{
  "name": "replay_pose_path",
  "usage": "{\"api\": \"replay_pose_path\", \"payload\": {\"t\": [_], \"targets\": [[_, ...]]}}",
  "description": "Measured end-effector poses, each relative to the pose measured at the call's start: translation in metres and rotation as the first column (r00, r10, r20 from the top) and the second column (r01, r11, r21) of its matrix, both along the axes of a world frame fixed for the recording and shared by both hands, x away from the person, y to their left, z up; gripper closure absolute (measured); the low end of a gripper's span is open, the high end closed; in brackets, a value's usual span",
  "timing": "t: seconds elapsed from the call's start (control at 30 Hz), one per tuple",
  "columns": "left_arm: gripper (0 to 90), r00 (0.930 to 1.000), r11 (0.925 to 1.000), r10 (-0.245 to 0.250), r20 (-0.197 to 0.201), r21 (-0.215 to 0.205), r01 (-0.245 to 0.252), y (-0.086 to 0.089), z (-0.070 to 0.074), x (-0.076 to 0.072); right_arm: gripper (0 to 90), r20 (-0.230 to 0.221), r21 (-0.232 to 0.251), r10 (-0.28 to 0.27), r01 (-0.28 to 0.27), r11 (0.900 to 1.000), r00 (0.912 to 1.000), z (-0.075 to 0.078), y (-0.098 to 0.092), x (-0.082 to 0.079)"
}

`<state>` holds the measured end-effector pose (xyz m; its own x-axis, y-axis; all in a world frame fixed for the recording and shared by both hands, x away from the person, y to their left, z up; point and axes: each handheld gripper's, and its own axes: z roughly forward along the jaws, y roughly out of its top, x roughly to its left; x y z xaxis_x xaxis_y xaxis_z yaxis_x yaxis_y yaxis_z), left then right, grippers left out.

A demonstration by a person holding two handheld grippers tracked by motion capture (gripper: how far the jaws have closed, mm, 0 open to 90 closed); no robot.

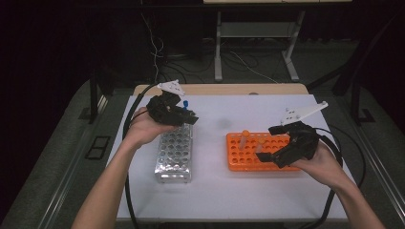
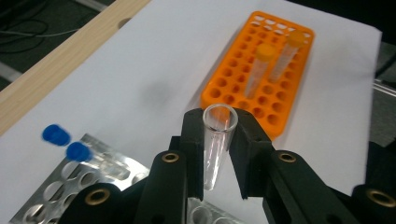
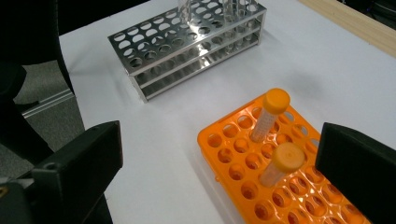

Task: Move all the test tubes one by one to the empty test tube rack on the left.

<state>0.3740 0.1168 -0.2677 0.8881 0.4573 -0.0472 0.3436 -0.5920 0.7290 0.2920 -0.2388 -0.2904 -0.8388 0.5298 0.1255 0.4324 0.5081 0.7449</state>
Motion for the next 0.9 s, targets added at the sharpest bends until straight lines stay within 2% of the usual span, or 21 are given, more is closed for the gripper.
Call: {"api": "replay_pose_path", "payload": {"t": [0.47,0.9], "targets": [[74.6,0.9974,0.9974,0.072,-0.007,0.008,-0.072,0.009,-0.019,0.025,0.4,-0.019,-0.001,-0.024,0.024,1.000,0.9995,-0.009,-0.015,-0.003],[74.6,0.9946,0.9947,0.102,-0.015,0.012,-0.102,0.011,-0.037,0.043,0.4,-0.025,0.004,-0.023,0.023,1.000,0.9994,-0.016,-0.022,-0.004]]}}
